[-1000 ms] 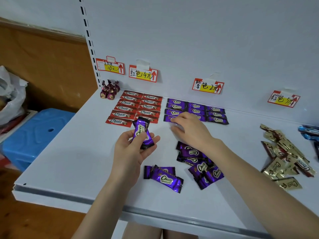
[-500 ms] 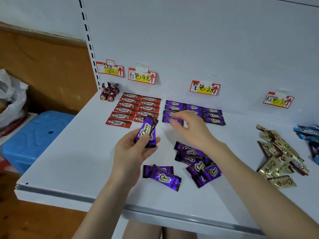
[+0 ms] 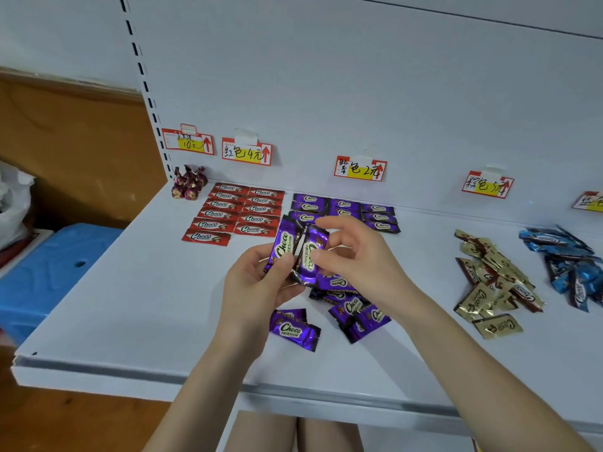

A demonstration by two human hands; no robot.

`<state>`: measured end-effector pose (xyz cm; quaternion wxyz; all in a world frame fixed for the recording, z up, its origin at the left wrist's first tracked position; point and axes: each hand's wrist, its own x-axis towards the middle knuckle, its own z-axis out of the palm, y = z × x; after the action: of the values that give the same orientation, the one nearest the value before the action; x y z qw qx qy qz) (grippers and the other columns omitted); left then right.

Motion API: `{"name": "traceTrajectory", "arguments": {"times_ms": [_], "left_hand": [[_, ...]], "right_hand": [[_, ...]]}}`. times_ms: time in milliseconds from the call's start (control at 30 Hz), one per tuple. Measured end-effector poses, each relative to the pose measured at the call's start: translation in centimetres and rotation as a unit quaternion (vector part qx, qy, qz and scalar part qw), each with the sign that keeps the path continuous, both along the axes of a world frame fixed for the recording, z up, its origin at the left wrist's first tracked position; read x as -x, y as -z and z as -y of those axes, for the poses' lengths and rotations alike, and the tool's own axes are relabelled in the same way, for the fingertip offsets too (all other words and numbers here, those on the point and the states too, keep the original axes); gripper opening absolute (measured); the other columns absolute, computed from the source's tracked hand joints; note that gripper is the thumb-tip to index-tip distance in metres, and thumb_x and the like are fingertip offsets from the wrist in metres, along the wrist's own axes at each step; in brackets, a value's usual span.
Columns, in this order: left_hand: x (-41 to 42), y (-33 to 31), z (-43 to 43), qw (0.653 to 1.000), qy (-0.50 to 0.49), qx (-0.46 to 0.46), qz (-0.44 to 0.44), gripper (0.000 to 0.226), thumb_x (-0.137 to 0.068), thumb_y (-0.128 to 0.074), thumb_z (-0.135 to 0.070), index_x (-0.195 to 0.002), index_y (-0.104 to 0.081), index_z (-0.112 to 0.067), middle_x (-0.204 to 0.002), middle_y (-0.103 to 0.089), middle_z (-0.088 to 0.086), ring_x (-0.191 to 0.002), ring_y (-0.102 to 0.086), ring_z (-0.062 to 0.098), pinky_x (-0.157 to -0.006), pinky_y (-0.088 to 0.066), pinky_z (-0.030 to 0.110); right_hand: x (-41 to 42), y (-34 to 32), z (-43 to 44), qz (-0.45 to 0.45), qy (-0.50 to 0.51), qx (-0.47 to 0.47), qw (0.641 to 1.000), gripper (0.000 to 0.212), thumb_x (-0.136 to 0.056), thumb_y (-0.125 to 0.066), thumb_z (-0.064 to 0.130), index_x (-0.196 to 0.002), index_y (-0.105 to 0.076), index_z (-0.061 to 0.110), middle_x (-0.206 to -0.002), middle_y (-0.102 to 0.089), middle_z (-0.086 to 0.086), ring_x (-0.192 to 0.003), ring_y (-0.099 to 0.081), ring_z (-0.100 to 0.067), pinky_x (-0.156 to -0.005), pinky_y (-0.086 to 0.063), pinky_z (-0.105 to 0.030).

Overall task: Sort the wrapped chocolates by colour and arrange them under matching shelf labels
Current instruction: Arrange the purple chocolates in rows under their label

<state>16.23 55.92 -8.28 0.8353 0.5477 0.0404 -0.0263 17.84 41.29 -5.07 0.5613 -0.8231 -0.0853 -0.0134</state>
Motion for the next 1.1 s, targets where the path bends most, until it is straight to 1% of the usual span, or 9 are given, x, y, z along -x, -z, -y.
{"name": "traceTrajectory", "arguments": {"times_ms": [67, 133, 233, 300, 367, 500, 700, 933, 1100], "left_hand": [[-0.1, 0.0, 0.2, 1.0, -0.003, -0.006, -0.005, 0.008, -0.089, -0.057, -0.01, -0.096, -0.061, -0.011, -0.078, -0.074, 0.003, -0.07, -0.071, 0.015, -0.058, -0.055, 0.021], [-0.2, 0.1, 0.2, 1.0, -0.014, -0.005, -0.017, 0.008, -0.091, -0.056, -0.012, -0.097, -0.06, -0.011, -0.079, -0.074, 0.003, -0.074, -0.072, 0.015, -0.057, -0.055, 0.02], [-0.6, 0.3, 0.0, 0.999, -0.032, -0.001, -0.031, 0.007, -0.092, -0.054, -0.012, -0.097, -0.06, -0.013, -0.078, -0.074, 0.003, -0.077, -0.072, 0.017, -0.058, -0.055, 0.021], [-0.8, 0.3, 0.0, 0.999, -0.037, -0.002, -0.035, 0.007, -0.092, -0.054, -0.011, -0.095, -0.06, -0.014, -0.077, -0.074, 0.002, -0.076, -0.072, 0.016, -0.057, -0.055, 0.021], [-1.1, 0.4, 0.1, 0.999, -0.038, -0.007, -0.038, 0.007, -0.092, -0.054, -0.012, -0.095, -0.06, -0.015, -0.077, -0.074, 0.002, -0.075, -0.072, 0.016, -0.056, -0.055, 0.02], [-1.6, 0.6, 0.1, 0.998, -0.043, -0.014, -0.048, 0.006, -0.092, -0.054, -0.014, -0.094, -0.059, -0.016, -0.076, -0.074, 0.001, -0.075, -0.072, 0.016, -0.056, -0.056, 0.02], [-2.1, 0.9, 0.1, 0.997, -0.048, -0.014, -0.06, 0.006, -0.092, -0.054, -0.013, -0.094, -0.059, -0.017, -0.074, -0.074, 0.0, -0.074, -0.072, 0.016, -0.055, -0.055, 0.021], [-2.4, 1.0, 0.0, 0.997, -0.045, -0.013, -0.059, 0.007, -0.093, -0.053, -0.012, -0.096, -0.06, -0.015, -0.074, -0.073, 0.001, -0.074, -0.072, 0.016, -0.055, -0.055, 0.021], [-2.5, 1.0, -0.1, 0.997, -0.042, -0.012, -0.058, 0.008, -0.094, -0.052, -0.011, -0.096, -0.06, -0.014, -0.073, -0.073, 0.001, -0.074, -0.072, 0.016, -0.055, -0.055, 0.021]], "right_hand": [[0.0, 0.2, 0.5, -0.003, -0.003, 0.0, 1.0, 0.034, -0.085, -0.063, 0.012, -0.109, -0.054, 0.034, -0.082, -0.059, -0.005, -0.069, -0.065, -0.012, -0.072, -0.056, -0.028], [-0.6, 0.2, 1.5, 0.002, 0.001, -0.002, 1.0, 0.032, -0.089, -0.057, 0.01, -0.107, -0.055, 0.037, -0.087, -0.061, -0.001, -0.067, -0.062, -0.006, -0.066, -0.054, -0.019], [-3.3, 0.8, 3.9, 0.019, 0.029, 0.108, 0.994, 0.035, -0.092, -0.049, 0.006, -0.12, -0.054, 0.027, -0.095, -0.06, 0.001, -0.081, -0.056, -0.007, -0.064, -0.043, -0.007], [-5.4, 1.6, 5.2, 0.002, 0.031, 0.214, 0.976, 0.037, -0.091, -0.052, 0.008, -0.127, -0.049, 0.015, -0.096, -0.062, -0.003, -0.088, -0.056, -0.015, -0.073, -0.04, -0.012], [-7.0, 2.5, 5.9, -0.016, 0.022, 0.288, 0.957, 0.03, -0.091, -0.055, 0.01, -0.12, -0.052, 0.009, -0.101, -0.064, -0.007, -0.092, -0.057, -0.017, -0.08, -0.041, -0.02], [-8.3, 3.4, 6.0, 0.012, 0.012, 0.355, 0.935, 0.018, -0.091, -0.054, 0.012, -0.106, -0.062, 0.007, -0.105, -0.064, -0.009, -0.096, -0.059, -0.024, -0.086, -0.048, -0.037], [-6.9, 5.0, 6.1, 0.083, 0.026, 0.446, 0.891, 0.031, -0.092, -0.053, 0.034, -0.116, -0.06, 0.018, -0.109, -0.056, -0.003, -0.103, -0.05, -0.018, -0.076, -0.04, -0.028], [-7.8, 5.3, 6.4, 0.087, 0.029, 0.44, 0.893, 0.027, -0.096, -0.045, 0.015, -0.115, -0.064, 0.015, -0.115, -0.06, -0.006, -0.109, -0.049, -0.023, -0.085, -0.043, -0.036], [-7.8, 6.0, 6.2, 0.111, 0.037, 0.429, 0.896, 0.027, -0.095, -0.048, 0.017, -0.117, -0.062, 0.011, -0.116, -0.059, -0.006, -0.108, -0.047, -0.023, -0.085, -0.037, -0.028]]}}
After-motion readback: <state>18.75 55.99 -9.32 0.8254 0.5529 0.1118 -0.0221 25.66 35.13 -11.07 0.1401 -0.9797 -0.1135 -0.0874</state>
